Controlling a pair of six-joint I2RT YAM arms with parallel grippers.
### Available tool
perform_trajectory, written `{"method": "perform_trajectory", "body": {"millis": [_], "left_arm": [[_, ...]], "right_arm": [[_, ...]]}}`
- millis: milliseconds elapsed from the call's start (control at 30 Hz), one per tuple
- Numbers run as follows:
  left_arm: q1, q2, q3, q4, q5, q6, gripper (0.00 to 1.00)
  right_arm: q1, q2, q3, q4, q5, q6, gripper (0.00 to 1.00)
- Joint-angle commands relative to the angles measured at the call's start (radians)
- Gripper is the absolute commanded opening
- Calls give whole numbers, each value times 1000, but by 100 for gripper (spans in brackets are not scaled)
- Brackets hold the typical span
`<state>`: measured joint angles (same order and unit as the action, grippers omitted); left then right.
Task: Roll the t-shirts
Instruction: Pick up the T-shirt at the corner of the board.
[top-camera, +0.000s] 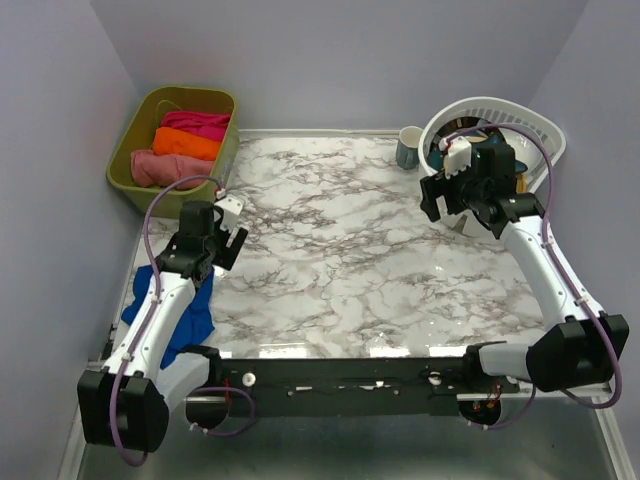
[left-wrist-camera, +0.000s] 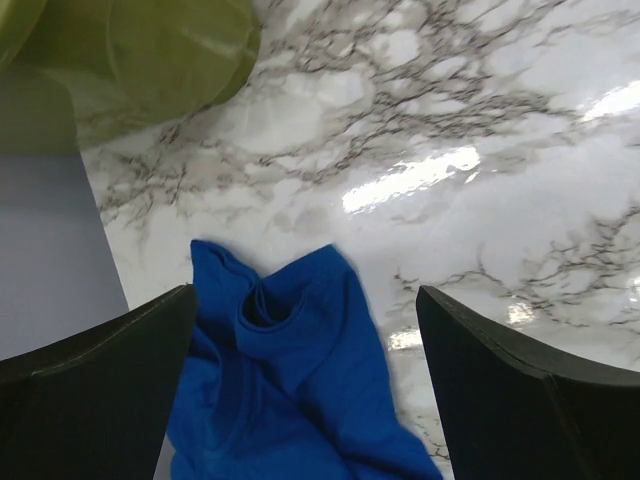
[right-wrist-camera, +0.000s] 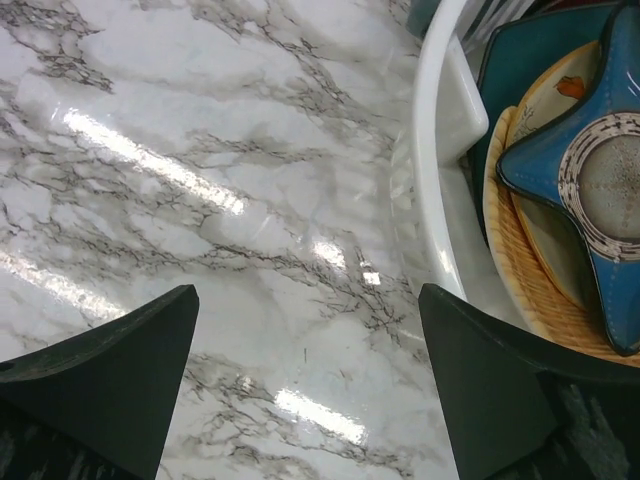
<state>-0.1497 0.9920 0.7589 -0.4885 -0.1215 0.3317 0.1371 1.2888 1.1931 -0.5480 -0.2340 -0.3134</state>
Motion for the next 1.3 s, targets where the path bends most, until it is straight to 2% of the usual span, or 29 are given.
{"method": "perform_trajectory", "body": {"millis": [0, 133, 300, 467, 600, 667, 833, 1100, 1167, 1200, 1267], "left_arm": [[74, 43, 16, 22, -128, -14, 99], [169, 106, 59, 19, -155, -17, 97], [209, 109, 53, -5, -132, -28, 91], [232, 56, 28, -7, -130, -31, 86], [308, 45, 45, -114, -129, -88, 85], [346, 33, 42, -151, -115, -100, 81], [401, -3, -41, -163, -84, -68, 74], [415, 175, -84, -200, -193, -91, 70], [415, 177, -76, -191, -187, -89, 59], [415, 159, -66, -188, -170, -83, 40], [414, 133, -33, -180, -121, -65, 17]], "right_arm": [[27, 56, 75, -27, -54, 11, 100], [29, 106, 122, -78, -129, -9, 100], [35, 84, 91, -127, -280, -176, 100], [35, 89, 114, -130, -284, -188, 100], [42, 98, 131, -139, -297, -193, 100], [44, 99, 126, -133, -300, -194, 100], [55, 112, 129, -138, -320, -202, 100], [71, 139, 163, -165, -320, -230, 100], [73, 145, 171, -168, -317, -228, 100], [75, 148, 181, -170, -317, -228, 100], [78, 155, 187, -173, -318, -228, 100]]}}
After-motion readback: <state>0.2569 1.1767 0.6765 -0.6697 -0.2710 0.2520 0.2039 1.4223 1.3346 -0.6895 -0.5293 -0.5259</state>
